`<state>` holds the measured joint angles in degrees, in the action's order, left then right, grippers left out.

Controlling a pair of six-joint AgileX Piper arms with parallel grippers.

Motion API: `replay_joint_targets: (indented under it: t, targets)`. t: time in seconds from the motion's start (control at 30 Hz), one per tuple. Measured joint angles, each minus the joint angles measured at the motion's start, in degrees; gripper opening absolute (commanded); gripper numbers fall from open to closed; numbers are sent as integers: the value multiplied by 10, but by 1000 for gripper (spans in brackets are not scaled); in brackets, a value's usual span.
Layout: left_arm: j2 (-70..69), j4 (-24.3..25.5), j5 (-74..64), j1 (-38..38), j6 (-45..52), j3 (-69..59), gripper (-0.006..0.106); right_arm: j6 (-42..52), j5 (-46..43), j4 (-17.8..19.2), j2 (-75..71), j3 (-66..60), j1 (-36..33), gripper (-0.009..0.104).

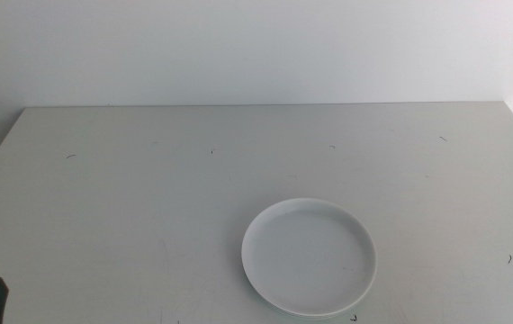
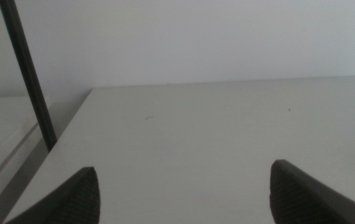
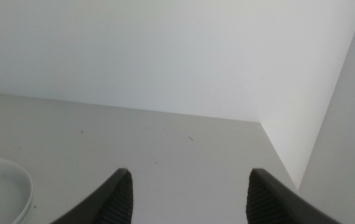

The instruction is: Stack the three bowls on top of each other.

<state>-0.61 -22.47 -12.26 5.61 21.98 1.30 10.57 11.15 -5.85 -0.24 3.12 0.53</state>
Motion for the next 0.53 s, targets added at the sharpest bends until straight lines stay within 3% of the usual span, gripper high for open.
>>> replay_joint_targets:
  t: [0.53]
  targets:
    - [-1, 0, 0, 0, 0, -29, 105, 0, -3, 0, -3, -47, 0, 47]
